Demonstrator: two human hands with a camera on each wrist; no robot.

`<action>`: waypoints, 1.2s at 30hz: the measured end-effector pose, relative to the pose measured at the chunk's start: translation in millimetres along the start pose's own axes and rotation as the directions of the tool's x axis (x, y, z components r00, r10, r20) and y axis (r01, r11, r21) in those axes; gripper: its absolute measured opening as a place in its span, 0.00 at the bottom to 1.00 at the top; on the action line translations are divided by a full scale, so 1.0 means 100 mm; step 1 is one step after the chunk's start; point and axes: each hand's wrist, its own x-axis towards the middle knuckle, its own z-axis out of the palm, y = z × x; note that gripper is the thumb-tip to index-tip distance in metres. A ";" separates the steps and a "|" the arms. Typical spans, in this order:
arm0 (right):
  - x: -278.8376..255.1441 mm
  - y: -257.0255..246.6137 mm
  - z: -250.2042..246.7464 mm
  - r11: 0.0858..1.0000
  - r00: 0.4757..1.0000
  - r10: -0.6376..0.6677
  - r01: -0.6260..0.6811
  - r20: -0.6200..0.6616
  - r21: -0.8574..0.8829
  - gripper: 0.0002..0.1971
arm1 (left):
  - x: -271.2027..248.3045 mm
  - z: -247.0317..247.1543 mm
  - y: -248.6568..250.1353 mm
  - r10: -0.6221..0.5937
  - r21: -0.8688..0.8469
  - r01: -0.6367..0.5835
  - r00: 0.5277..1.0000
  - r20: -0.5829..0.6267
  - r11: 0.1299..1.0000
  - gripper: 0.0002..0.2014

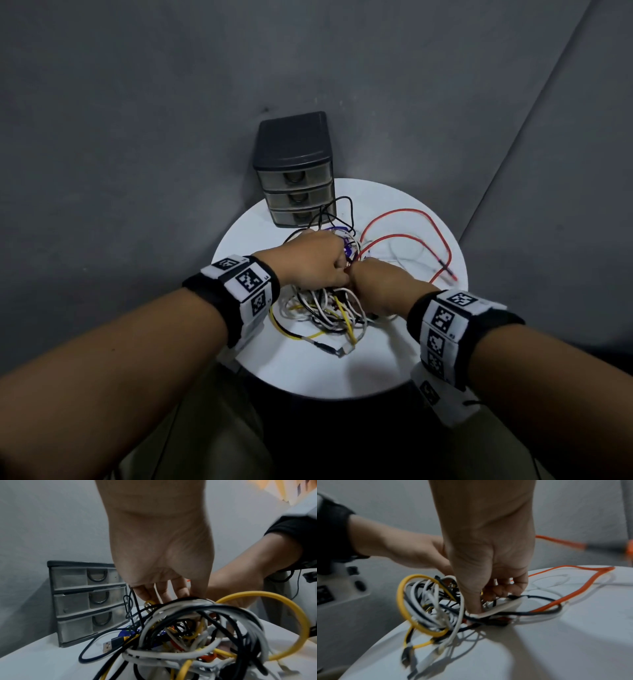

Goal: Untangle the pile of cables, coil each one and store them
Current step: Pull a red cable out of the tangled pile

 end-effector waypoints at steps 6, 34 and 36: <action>-0.03 -0.16 0.00 0.998 1.000 0.003 -0.003 0.000 -0.064 0.03 | -0.08 0.04 -0.07 -0.074 -0.042 0.074 0.997 0.001 0.996 0.12; -0.19 -0.04 -0.17 0.992 0.992 -0.117 0.115 0.045 0.043 0.08 | -0.27 0.00 -0.05 -0.029 -0.030 0.031 0.998 0.054 0.999 0.11; -0.16 -0.08 -0.06 0.994 0.993 -0.105 0.104 0.057 0.015 0.07 | -0.27 -0.02 -0.03 -0.033 -0.035 0.036 0.996 0.085 0.999 0.07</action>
